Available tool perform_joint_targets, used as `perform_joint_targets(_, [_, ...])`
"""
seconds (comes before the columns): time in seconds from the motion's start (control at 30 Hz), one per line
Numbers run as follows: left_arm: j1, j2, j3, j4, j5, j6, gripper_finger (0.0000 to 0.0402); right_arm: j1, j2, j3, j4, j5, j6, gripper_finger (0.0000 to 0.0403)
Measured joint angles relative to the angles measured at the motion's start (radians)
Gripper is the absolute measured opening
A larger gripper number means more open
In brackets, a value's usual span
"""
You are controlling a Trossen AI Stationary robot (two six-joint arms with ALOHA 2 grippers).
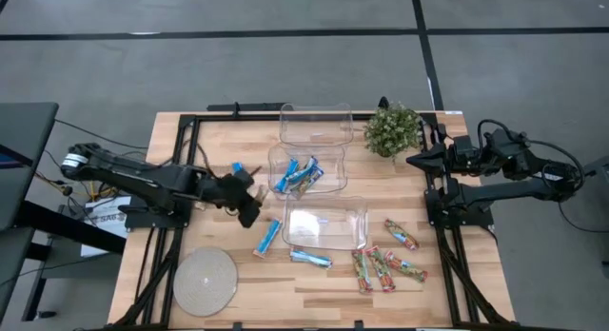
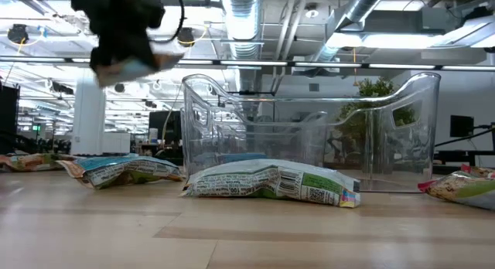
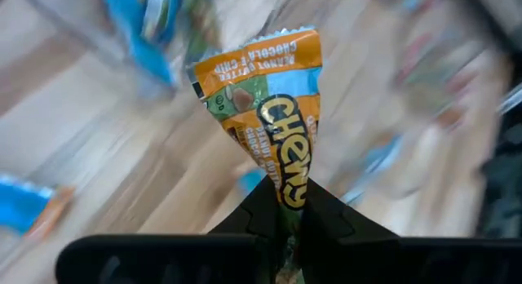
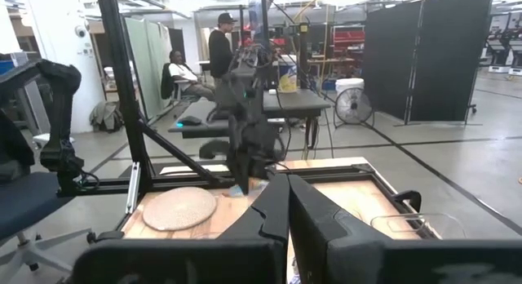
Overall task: Pick and place Granola Bars by type
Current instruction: Put the yellow granola bar into the bottom transparent bin
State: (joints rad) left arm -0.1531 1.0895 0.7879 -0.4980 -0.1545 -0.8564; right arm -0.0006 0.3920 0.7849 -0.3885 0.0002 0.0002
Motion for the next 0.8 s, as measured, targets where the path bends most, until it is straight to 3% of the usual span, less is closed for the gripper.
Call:
perform_joint_targets(0.37, [0.011,-0.048,0.001,0.297,-0.010,-0.048,0.0016,0.000,0.000,0.000,0.000,0.000,0.000,0.0000])
perform_joint_targets(0.6, [0.011,0.052,0.002,0.435,0.043,-0.049,0.0012,0.000,0.000,0.000,0.000,0.000,0.000,0.0000])
perform_joint_targets(0.8, [0.011,0.180,0.002,0.646,0.113,-0.105,0.0016,0.000,0.000,0.000,0.000,0.000,0.000,0.0000])
